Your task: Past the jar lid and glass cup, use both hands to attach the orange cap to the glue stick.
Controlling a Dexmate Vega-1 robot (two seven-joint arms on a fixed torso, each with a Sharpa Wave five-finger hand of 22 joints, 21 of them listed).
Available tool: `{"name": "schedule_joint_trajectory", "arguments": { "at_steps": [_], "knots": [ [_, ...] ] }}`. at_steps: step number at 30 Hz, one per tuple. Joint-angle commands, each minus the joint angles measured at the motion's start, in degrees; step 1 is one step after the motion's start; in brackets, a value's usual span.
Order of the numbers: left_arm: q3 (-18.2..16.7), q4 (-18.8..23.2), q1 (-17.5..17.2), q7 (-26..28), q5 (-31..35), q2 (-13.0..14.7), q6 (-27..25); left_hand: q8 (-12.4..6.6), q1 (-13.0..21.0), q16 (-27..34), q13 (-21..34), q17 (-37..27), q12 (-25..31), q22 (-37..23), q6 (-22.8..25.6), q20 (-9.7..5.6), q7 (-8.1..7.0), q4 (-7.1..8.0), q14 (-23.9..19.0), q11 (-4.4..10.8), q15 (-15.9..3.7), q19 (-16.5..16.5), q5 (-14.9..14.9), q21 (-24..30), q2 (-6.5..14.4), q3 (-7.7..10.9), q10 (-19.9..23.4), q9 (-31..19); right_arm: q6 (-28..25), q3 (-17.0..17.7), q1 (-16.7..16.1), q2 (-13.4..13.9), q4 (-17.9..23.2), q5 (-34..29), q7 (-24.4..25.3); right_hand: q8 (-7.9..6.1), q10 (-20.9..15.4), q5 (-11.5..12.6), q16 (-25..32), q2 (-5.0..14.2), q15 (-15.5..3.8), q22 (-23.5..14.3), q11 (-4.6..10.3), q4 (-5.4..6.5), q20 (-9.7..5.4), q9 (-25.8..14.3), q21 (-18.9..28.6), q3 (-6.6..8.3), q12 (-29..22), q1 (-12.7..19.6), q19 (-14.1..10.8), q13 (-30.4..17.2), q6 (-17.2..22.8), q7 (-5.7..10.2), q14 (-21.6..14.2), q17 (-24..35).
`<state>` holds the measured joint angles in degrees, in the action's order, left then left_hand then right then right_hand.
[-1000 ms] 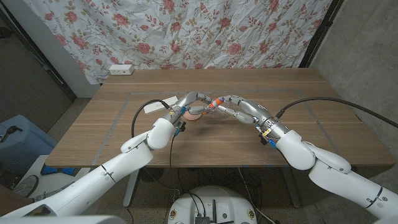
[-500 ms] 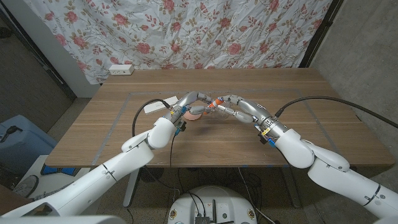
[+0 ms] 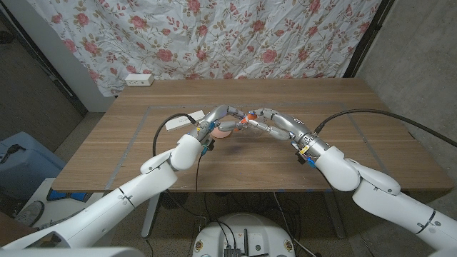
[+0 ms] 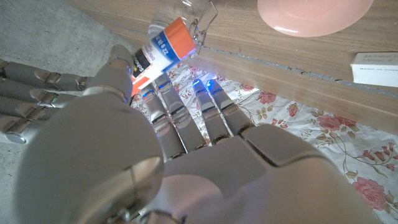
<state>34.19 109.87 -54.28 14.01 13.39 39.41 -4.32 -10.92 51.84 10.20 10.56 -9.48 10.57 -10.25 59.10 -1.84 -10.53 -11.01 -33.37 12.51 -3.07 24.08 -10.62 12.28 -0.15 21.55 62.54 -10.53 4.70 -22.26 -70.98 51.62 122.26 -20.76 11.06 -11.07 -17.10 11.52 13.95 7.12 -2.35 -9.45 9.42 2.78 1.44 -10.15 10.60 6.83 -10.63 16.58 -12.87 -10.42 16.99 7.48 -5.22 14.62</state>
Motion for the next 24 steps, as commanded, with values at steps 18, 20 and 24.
{"name": "schedule_joint_trajectory", "arguments": {
  "at_steps": [18,20,24],
  "knots": [
    [-0.22,0.47,-0.75,0.72,0.31,0.05,-0.07,-0.47,-1.81,0.04,0.29,-0.07,0.30,-0.28,2.82,0.21,1.70,1.23,-0.57,0.28,-7.23,0.38,-0.19,-0.05,2.64,2.03,0.24,-0.22,-0.53,-1.59,0.91,-0.81,-0.09,0.84,-1.01,-0.23,-0.74,0.76,-0.34,0.50,-0.89,-0.32,-0.70,0.18,-0.23,-0.10,0.35,0.46,-0.28,-1.13,-0.27,-0.06,0.58,-0.39,0.09,0.02],
    [-0.24,0.25,-0.79,0.78,0.21,0.11,0.49,-0.48,-1.79,0.04,0.29,-0.07,0.30,-0.28,2.85,0.21,1.65,1.21,-0.55,0.28,-7.25,0.36,-0.19,-0.05,2.64,2.03,0.24,-0.22,-0.66,-1.48,0.76,-0.86,0.10,0.69,-0.68,-0.22,-0.76,0.78,-0.33,0.52,-0.85,-0.32,-0.69,0.18,-0.26,-0.10,0.36,0.49,-0.28,-1.14,-0.30,-0.06,0.58,-0.43,0.04,0.00],
    [-0.28,0.22,-0.93,0.84,0.21,0.21,0.79,-0.48,-1.77,0.06,0.29,-0.08,0.31,-0.28,2.85,0.21,1.68,1.22,-0.56,0.28,-7.30,0.35,-0.19,-0.06,2.69,2.06,0.25,-0.22,-0.75,-1.23,0.56,-0.87,0.42,0.33,-0.09,-0.24,-0.84,0.81,-0.36,0.54,-0.83,-0.31,-0.69,0.16,-0.32,-0.10,0.37,0.54,-0.29,-1.17,-0.36,-0.06,0.69,-0.43,0.03,-0.05]
  ]
}}
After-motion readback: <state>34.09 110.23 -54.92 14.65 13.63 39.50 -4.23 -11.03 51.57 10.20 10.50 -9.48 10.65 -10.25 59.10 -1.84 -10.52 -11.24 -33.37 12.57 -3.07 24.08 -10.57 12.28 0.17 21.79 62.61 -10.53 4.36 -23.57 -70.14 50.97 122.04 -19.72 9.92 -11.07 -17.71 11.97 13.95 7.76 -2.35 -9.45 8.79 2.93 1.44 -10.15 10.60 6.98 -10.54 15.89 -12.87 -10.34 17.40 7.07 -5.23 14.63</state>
